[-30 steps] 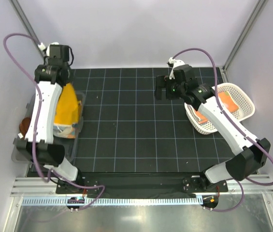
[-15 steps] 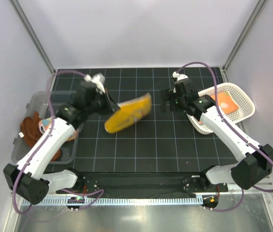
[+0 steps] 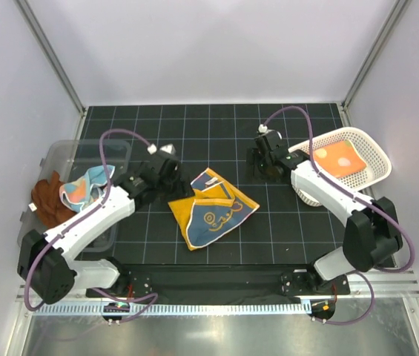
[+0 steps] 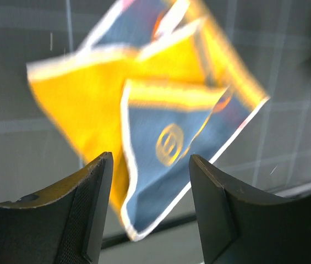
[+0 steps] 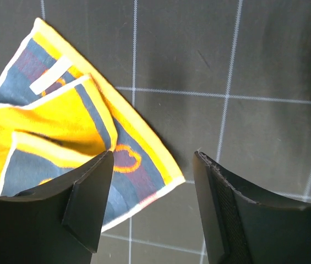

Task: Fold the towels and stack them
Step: Move the towel to the center of the board

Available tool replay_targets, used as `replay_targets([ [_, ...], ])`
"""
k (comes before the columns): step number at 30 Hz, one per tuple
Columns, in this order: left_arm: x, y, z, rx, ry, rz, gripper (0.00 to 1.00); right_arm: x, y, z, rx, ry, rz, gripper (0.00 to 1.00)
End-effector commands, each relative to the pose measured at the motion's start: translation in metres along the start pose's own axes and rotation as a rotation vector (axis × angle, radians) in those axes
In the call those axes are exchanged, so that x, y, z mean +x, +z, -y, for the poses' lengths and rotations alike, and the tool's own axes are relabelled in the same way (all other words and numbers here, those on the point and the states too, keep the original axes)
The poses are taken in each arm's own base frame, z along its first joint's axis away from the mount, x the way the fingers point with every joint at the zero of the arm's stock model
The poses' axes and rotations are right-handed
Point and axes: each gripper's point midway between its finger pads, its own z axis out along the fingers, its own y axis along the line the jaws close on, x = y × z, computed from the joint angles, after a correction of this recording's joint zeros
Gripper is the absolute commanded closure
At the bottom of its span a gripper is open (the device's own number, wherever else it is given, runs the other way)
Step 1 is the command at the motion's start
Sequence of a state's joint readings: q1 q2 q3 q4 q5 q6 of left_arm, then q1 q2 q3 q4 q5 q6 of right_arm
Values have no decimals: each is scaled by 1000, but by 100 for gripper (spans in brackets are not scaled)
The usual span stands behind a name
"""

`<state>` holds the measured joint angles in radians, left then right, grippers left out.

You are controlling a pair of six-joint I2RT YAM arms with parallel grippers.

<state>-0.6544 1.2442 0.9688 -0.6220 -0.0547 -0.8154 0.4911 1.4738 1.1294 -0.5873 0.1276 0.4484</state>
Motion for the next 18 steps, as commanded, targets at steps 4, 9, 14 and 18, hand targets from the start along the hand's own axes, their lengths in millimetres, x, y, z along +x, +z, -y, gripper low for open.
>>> replay_targets([
  [4, -63, 13, 24, -58, 82, 132, 39, -5, 33, -25, -77, 9, -18, 43],
  [9, -94, 49, 55, 0, 242, 153, 38, 21, 27, -1, 30, 72, -84, 45],
  [14, -106, 100, 59, -31, 502, 64, 39, 51, 14, 8, 25, 204, -98, 44],
  [18, -107, 132, 40, -23, 534, -7, 39, 80, 15, 14, 4, 293, -109, 44],
])
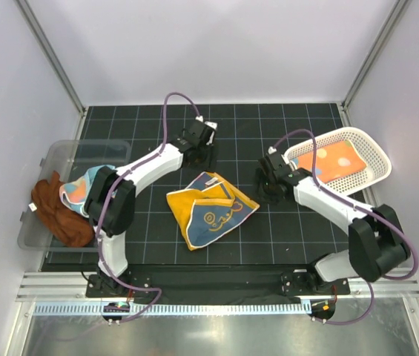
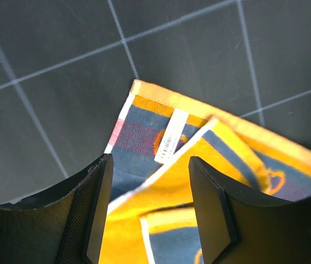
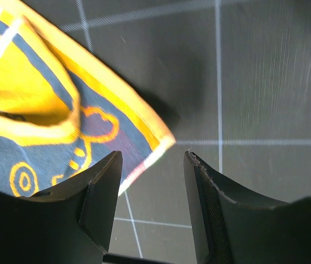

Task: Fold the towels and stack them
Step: Move the towel to the center of the board, then flatten out the crumpled towel

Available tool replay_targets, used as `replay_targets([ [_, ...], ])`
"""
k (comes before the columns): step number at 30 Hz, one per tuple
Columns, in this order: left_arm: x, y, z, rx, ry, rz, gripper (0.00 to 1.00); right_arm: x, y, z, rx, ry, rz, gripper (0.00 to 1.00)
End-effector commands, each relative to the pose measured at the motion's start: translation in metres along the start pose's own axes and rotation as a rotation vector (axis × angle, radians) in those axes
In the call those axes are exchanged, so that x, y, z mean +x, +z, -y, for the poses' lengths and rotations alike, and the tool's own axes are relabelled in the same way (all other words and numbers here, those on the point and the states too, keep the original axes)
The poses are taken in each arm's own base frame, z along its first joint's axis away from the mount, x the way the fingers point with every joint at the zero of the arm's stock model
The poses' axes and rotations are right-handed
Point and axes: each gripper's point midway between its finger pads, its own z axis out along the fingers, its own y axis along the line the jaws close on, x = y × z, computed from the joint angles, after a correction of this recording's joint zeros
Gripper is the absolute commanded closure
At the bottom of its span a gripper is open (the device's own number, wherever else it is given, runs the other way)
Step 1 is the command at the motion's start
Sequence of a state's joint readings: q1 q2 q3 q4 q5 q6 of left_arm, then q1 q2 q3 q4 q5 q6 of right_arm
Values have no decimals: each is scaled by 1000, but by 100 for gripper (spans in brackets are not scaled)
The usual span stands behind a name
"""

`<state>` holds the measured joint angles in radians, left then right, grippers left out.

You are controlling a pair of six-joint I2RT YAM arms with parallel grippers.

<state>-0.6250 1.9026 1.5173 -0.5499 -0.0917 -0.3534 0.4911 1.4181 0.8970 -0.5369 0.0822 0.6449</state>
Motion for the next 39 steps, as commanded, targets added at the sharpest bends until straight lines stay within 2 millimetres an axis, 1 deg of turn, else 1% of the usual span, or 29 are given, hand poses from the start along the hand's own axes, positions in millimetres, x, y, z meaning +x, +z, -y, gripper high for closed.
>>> replay_targets([
  [1, -11, 10, -1, 134, 94, -14, 39, 8, 0, -7, -63, 136, 25, 44],
  [2, -10, 21, -3, 150, 100, -30, 39, 11, 0, -7, -69, 170, 24, 44],
  [3, -12, 25, -8, 150, 96, -36, 39, 14, 0, -6, -74, 190, 22, 44],
  [6, -17, 41, -13, 168, 112, -46, 38, 27, 5, 3, -70, 250, 21, 41],
  [8, -19, 50, -11, 188, 123, -52, 38, 22, 5, 1, -94, 275, 61, 41],
  [9, -18, 59, -10, 196, 135, -66, 38, 27, 8, 5, -89, 302, 62, 41],
  [10, -17, 62, -9, 214, 138, -75, 38, 22, 8, 2, -112, 313, 91, 41],
  [11, -14, 65, -6, 241, 141, -89, 38, 21, 9, 5, -105, 326, 106, 41],
  [12, -10, 73, -5, 249, 149, -104, 39, 22, 9, 7, -100, 342, 113, 42],
  [13, -9, 76, -5, 257, 150, -111, 39, 18, 9, 6, -114, 346, 134, 42],
  [14, -6, 78, 0, 293, 151, -121, 40, 16, 10, 6, -117, 354, 150, 43],
  [15, -4, 81, 2, 306, 151, -128, 41, 19, 13, 8, -121, 359, 155, 44],
  [16, 1, 86, 2, 308, 145, -147, 42, 14, 13, 6, -139, 369, 178, 46],
  [18, 5, 88, 3, 316, 141, -158, 43, 13, 16, 6, -142, 375, 191, 47],
  [19, 9, 90, 4, 318, 138, -168, 43, 10, 18, 3, -159, 373, 200, 47],
  [23, 14, 93, 2, 315, 136, -181, 43, 10, 23, -5, -183, 401, 183, 47],
  [26, 19, 94, 3, 322, 140, -198, 48, 9, 26, -6, -192, 422, 187, 48],
  [27, 21, 92, 3, 324, 142, -207, 49, 9, 26, -5, -187, 421, 191, 50],
  [28, 21, 91, 1, 320, 143, -208, 51, 8, 27, -2, -178, 424, 201, 55],
  [29, 23, 88, 0, 317, 150, -211, 51, 7, 26, -2, -180, 422, 206, 58],
  [30, 24, 87, -1, 313, 155, -214, 54, 8, 27, 0, -173, 416, 209, 62],
  [31, 25, 86, -3, 307, 158, -214, 56, 8, 28, 3, -160, 411, 215, 69],
  [32, 26, 84, -4, 306, 164, -215, 58, 8, 27, 3, -160, 405, 219, 81],
  [34, 30, 80, 0, 329, 165, -235, 66, 8, 31, 10, -133, 379, 238, 91],
  [35, 30, 78, 1, 340, 160, -241, 69, 10, 34, 15, -116, 366, 234, 99],
  [36, 31, 76, 3, 350, 153, -246, 78, 12, 36, 19, -99, 333, 235, 99],
  [37, 32, 72, 9, 374, 141, -253, 83, 4, 37, 20, -101, 329, 260, 99],
  [38, 32, 69, 9, 380, 128, -258, 88, 3, 38, 22, -97, 314, 262, 99],
  [39, 32, 64, 11, 377, 99, -258, 100, -1, 40, 25, -93, 282, 275, 99],
])
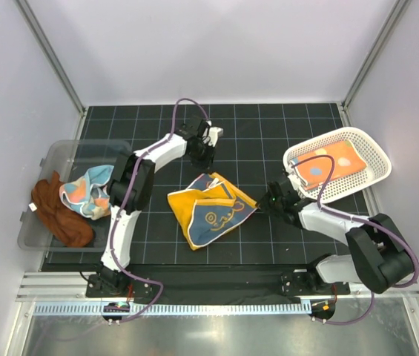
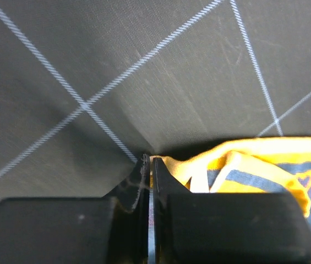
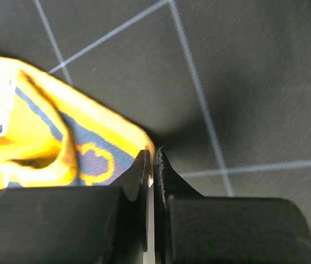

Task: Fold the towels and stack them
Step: Flatten out the crumpled towel

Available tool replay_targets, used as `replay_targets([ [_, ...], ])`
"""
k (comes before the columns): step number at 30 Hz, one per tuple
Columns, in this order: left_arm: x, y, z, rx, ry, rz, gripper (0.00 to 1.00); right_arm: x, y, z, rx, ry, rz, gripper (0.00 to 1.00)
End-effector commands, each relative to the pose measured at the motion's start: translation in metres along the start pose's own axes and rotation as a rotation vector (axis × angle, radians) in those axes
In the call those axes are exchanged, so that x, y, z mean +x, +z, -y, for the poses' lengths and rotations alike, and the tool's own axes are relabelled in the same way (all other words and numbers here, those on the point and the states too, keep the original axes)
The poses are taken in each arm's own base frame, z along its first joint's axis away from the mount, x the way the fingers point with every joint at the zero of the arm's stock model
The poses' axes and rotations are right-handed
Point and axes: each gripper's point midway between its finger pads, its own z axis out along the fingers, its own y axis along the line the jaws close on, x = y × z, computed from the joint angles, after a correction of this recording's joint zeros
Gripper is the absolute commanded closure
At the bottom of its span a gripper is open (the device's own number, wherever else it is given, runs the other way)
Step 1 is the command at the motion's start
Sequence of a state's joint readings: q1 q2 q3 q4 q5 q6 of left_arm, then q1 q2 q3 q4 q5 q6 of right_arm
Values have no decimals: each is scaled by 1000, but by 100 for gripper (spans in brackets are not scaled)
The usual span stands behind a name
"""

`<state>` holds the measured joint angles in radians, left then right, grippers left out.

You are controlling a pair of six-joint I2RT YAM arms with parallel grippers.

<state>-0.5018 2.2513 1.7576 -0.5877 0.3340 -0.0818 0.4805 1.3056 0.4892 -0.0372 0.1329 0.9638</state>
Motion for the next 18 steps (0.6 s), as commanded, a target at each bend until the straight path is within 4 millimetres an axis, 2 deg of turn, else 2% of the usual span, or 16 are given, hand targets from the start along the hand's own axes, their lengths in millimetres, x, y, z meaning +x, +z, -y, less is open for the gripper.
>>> replay_targets([
  [1, 14, -15, 15, 40, -71, -42, 100, -28, 9, 3, -1, -86, 104, 99],
  [4, 12, -27, 17, 8, -135, 6, 100, -38, 10, -6, -48, -181, 95, 99],
  [5, 6, -31, 16, -12, -154, 34, 100, -45, 8, -18, -84, -199, 91, 99],
  [6, 1, -42, 13, -47, -188, 65, 100, -46, 7, -22, -99, -234, 81, 99],
  [7, 5, -46, 14, -56, -208, 75, 100, -47, 5, -28, -123, -290, 71, 99],
  [8, -1, -51, 14, -68, -222, 110, 100, -55, 1, -43, -158, -316, 81, 99],
  [9, -5, -58, 11, -94, -242, 141, 100, -51, -3, -50, -190, -341, 40, 99],
  [10, -13, -74, 20, -79, -261, 185, 100, -53, -6, -56, -210, -392, 35, 99],
  [12, -26, -93, 26, -69, -275, 249, 100, -60, -19, -73, -244, -432, 14, 99],
  [13, -34, -111, 34, -60, -279, 290, 100, -64, -25, -81, -262, -454, 18, 99],
  [14, -36, -122, 36, -63, -281, 315, 100, -72, -34, -93, -291, -492, 32, 99],
  [16, -45, -153, 44, -62, -276, 386, 100, -74, -50, -100, -326, -527, 29, 99],
  [18, -40, -167, 49, -59, -277, 409, 100, -79, -66, -107, -352, -576, 46, 99],
])
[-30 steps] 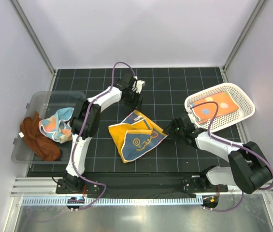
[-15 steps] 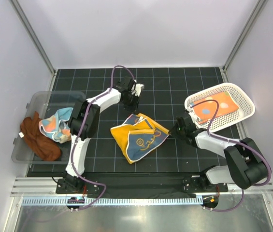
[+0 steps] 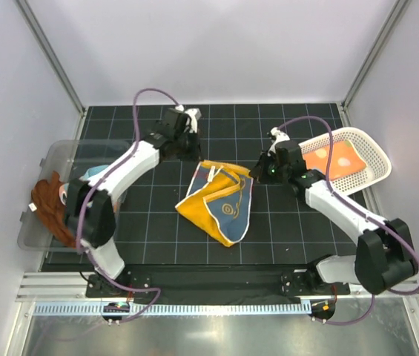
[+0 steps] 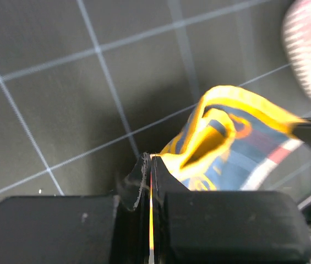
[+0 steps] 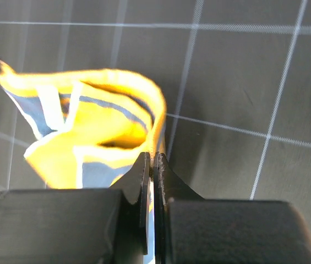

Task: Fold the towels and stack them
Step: Flatten out the crumpled towel

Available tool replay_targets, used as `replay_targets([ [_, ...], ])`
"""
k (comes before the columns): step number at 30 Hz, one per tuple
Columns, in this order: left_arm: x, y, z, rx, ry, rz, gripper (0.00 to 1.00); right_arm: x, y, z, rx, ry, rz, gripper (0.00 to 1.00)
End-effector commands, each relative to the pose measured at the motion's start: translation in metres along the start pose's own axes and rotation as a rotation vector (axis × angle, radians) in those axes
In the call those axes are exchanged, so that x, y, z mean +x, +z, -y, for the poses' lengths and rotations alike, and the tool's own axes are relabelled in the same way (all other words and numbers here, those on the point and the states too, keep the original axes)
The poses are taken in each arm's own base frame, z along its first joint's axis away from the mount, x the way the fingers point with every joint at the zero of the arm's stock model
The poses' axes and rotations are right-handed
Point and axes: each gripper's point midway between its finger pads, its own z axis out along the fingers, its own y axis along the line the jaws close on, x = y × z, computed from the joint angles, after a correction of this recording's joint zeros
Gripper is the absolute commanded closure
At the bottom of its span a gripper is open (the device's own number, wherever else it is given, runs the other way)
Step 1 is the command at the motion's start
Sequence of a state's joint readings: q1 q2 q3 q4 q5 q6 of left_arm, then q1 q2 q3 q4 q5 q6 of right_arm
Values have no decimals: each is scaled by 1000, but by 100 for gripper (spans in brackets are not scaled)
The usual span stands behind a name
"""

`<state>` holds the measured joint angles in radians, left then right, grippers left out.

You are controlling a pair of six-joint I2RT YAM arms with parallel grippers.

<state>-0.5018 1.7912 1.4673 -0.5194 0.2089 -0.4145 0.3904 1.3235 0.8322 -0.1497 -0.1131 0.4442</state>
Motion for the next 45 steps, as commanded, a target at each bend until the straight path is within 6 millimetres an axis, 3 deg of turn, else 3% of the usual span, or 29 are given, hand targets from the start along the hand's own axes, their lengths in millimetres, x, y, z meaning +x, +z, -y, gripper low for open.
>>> replay_targets([
  [1, -39, -63, 27, 53, -19, 202, 100, -27, -41, -27, -97, -135, 55, 99],
  [3, -35, -81, 31, 65, -27, 228, 100, -37, -57, -30, -91, -138, 88, 99],
  [4, -36, -91, 35, 78, -29, 247, 100, -50, -68, -39, -108, -140, 120, 99],
  [5, -40, -116, 43, 100, -25, 301, 100, -54, -83, -46, -128, -142, 131, 99],
  [7, -34, -135, 49, 105, -25, 338, 100, -64, -105, -64, -190, -154, 152, 99],
  [9, -30, -173, 58, 145, -33, 409, 100, -65, -133, -76, -243, -170, 178, 99],
  [11, -23, -197, 67, 176, -35, 455, 100, -59, -155, -89, -317, -186, 180, 99],
  [12, -16, -221, 72, 207, -46, 495, 100, -59, -179, -99, -377, -203, 220, 99],
  [16, 9, -263, 83, 307, -99, 559, 100, -49, -234, -126, -576, -215, 313, 99],
  [20, 19, -291, 92, 403, -145, 620, 100, -61, -274, -154, -749, -168, 417, 99],
  [25, 6, -309, 90, 383, -169, 681, 100, -94, -288, -156, -700, -113, 523, 99],
  [28, -12, -303, 70, 236, -182, 728, 100, -123, -269, -138, -534, -81, 584, 99],
  [29, -20, -292, 63, 176, -175, 726, 100, -128, -245, -133, -488, -74, 551, 99],
  [32, -40, -274, 47, 52, -166, 750, 100, -144, -206, -124, -399, -100, 540, 99],
  [33, -49, -256, 42, -7, -144, 732, 100, -144, -172, -116, -348, -129, 493, 99],
  [35, -71, -247, 29, -85, -147, 769, 100, -162, -150, -113, -304, -155, 517, 99],
  [36, -84, -226, 24, -121, -126, 742, 100, -160, -112, -107, -274, -177, 454, 99],
  [37, -94, -219, 20, -132, -125, 742, 100, -174, -107, -114, -291, -195, 467, 99],
  [39, -120, -202, 0, -180, -136, 751, 100, -186, -78, -118, -313, -215, 449, 99],
  [40, -135, -178, -13, -216, -135, 724, 100, -190, -48, -117, -309, -217, 415, 99],
  [42, -160, -167, -43, -254, -167, 739, 100, -211, -29, -117, -325, -221, 456, 99],
  [43, -165, -137, -62, -281, -178, 697, 100, -218, -3, -113, -321, -218, 445, 99],
  [44, -184, -142, -65, -274, -187, 732, 100, -229, 5, -113, -331, -221, 468, 99],
  [45, -194, -135, -85, -282, -209, 729, 100, -236, 20, -105, -322, -216, 462, 99],
])
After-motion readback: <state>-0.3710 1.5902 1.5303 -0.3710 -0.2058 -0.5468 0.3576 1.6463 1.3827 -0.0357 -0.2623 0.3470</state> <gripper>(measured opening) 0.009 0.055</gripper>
